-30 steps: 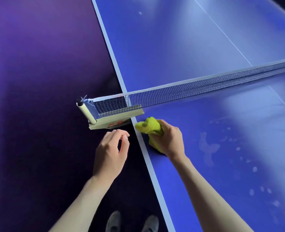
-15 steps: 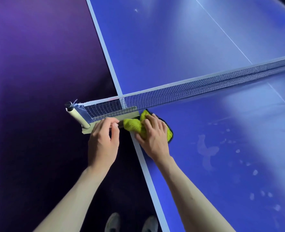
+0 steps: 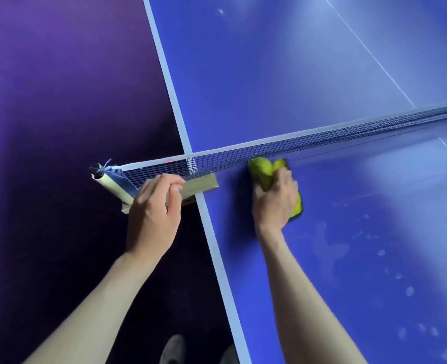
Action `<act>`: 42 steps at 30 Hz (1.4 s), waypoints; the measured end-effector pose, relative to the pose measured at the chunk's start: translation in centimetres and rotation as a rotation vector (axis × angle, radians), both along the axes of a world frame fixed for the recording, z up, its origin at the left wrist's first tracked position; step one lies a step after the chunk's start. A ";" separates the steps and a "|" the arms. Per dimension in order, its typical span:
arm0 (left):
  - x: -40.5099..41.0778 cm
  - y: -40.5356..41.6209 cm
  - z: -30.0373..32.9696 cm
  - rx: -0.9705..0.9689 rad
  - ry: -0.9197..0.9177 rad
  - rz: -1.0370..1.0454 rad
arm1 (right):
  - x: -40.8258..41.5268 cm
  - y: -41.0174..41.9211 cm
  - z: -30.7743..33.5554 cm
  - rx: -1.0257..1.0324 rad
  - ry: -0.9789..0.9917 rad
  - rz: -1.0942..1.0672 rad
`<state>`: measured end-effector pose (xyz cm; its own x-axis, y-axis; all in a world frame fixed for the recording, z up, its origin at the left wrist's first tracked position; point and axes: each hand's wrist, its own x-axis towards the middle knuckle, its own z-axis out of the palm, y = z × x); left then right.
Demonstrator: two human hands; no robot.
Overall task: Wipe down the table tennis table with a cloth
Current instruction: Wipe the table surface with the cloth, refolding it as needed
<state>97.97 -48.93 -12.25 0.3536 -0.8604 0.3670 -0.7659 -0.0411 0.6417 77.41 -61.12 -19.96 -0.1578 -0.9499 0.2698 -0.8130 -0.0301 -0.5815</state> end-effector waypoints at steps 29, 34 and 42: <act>-24.9 -14.6 -5.7 0.643 -0.205 -0.331 | -34.1 -16.3 0.8 0.231 0.098 -0.305; -24.4 -14.2 -6.8 0.579 -0.205 -0.287 | -23.7 -12.7 -0.2 0.054 0.191 0.232; -25.6 -14.7 -5.2 0.550 -0.145 -0.172 | -37.4 -22.6 0.4 0.150 0.239 0.079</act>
<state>72.38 -63.65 -17.49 0.1720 -0.9784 -0.1144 -0.8694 -0.2054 0.4494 39.99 -83.75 -19.61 -0.0307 -0.9888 0.1462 -0.9259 -0.0270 -0.3769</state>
